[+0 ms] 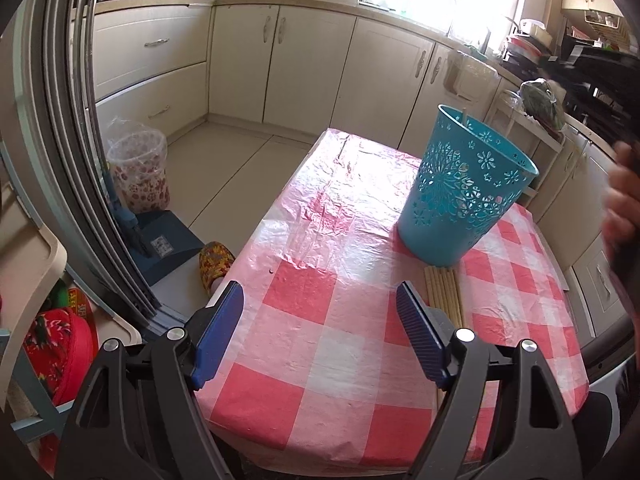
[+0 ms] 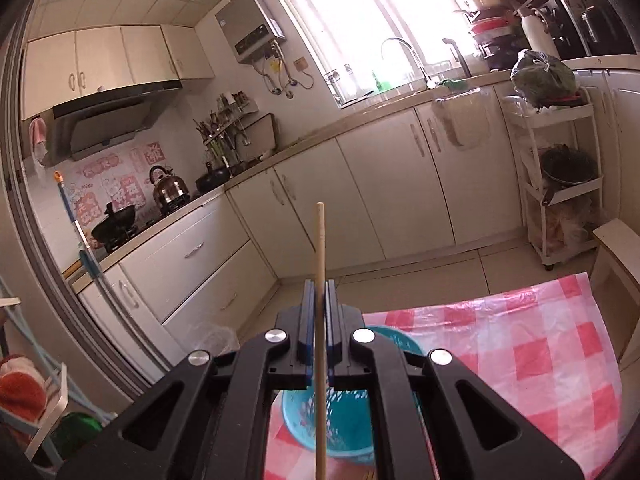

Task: Organize utensils
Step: 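Lift the held stick over the teal basket and open the right tool, then return the right tool to the bundle and grasp another wooden stick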

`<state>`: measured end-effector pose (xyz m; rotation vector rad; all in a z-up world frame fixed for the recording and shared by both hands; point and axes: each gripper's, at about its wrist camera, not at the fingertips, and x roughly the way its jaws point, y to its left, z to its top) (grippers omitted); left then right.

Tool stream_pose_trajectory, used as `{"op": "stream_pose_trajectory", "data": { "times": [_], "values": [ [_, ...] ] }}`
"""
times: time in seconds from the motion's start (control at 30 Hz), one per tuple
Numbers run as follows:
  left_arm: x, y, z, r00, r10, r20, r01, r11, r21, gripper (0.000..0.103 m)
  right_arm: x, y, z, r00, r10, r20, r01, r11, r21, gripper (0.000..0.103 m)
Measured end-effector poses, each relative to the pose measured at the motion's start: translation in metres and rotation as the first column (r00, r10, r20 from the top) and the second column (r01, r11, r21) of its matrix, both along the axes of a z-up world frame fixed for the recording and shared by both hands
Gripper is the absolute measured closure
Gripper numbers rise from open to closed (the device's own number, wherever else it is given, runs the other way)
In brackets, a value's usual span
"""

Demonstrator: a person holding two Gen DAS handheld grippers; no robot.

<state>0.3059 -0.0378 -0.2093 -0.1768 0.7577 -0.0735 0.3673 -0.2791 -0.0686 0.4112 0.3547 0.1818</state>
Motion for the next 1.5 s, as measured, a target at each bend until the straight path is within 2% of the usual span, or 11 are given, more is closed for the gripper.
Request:
{"op": "stream_pose_trajectory", "data": {
  "times": [0.2, 0.43, 0.57, 0.63, 0.7, 0.77, 0.83, 0.9, 1.0, 1.07, 1.5],
  "values": [
    [-0.004, 0.001, 0.009, 1.0, 0.009, 0.03, -0.009, 1.0, 0.006, 0.028, 0.037, 0.003, -0.013, 0.997, -0.067, -0.048, 0.065, 0.997, -0.043, 0.097],
    [-0.004, 0.001, 0.004, 1.0, 0.008, 0.009, -0.007, 1.0, -0.004, 0.028, 0.033, 0.015, -0.033, 0.993, -0.019, -0.118, 0.002, 0.99, -0.141, 0.095],
    [-0.01, 0.001, 0.012, 1.0, 0.009, 0.025, -0.009, 1.0, 0.0, 0.027, 0.0, 0.013, -0.026, 0.995, 0.01, -0.1, -0.026, 0.988, -0.151, 0.094],
    [-0.013, 0.002, 0.017, 0.999, 0.014, 0.036, -0.014, 1.0, -0.001, 0.026, -0.026, 0.012, -0.02, 0.998, 0.022, -0.065, -0.031, 0.989, -0.145, 0.087],
    [-0.017, 0.005, 0.02, 0.999, 0.023, 0.043, -0.023, 1.0, -0.002, 0.024, -0.059, 0.008, -0.016, 1.0, 0.007, -0.024, -0.011, 0.99, -0.142, 0.07],
    [-0.019, 0.008, 0.022, 0.999, 0.03, 0.044, -0.03, 1.0, -0.007, 0.024, -0.09, 0.004, -0.022, 1.0, -0.018, -0.012, 0.016, 0.99, -0.142, 0.068],
    [-0.022, 0.01, 0.022, 0.999, 0.036, 0.041, -0.036, 0.999, -0.011, 0.024, -0.116, 0.003, -0.041, 0.998, -0.031, -0.053, 0.022, 0.986, -0.166, 0.068],
    [-0.024, 0.01, 0.022, 0.999, 0.038, 0.036, -0.038, 0.999, -0.012, 0.024, -0.129, 0.004, -0.074, 0.987, -0.026, -0.16, -0.002, 0.985, -0.172, 0.069],
    [-0.026, 0.007, 0.02, 0.999, 0.03, 0.018, -0.03, 1.0, -0.01, 0.023, -0.129, 0.007, -0.127, 0.944, -0.01, -0.331, -0.042, 0.988, -0.148, 0.081],
    [-0.03, 0.005, 0.02, 1.0, 0.021, 0.017, -0.021, 1.0, -0.002, 0.023, -0.12, 0.01, -0.149, 0.917, 0.008, -0.399, -0.062, 0.99, -0.124, 0.083],
    [-0.032, 0.012, 0.015, 0.999, 0.034, -0.001, -0.034, 0.999, 0.001, 0.022, -0.062, 0.039, -0.187, 0.863, -0.059, -0.502, -0.075, 0.967, -0.242, 0.086]
  ]
}}
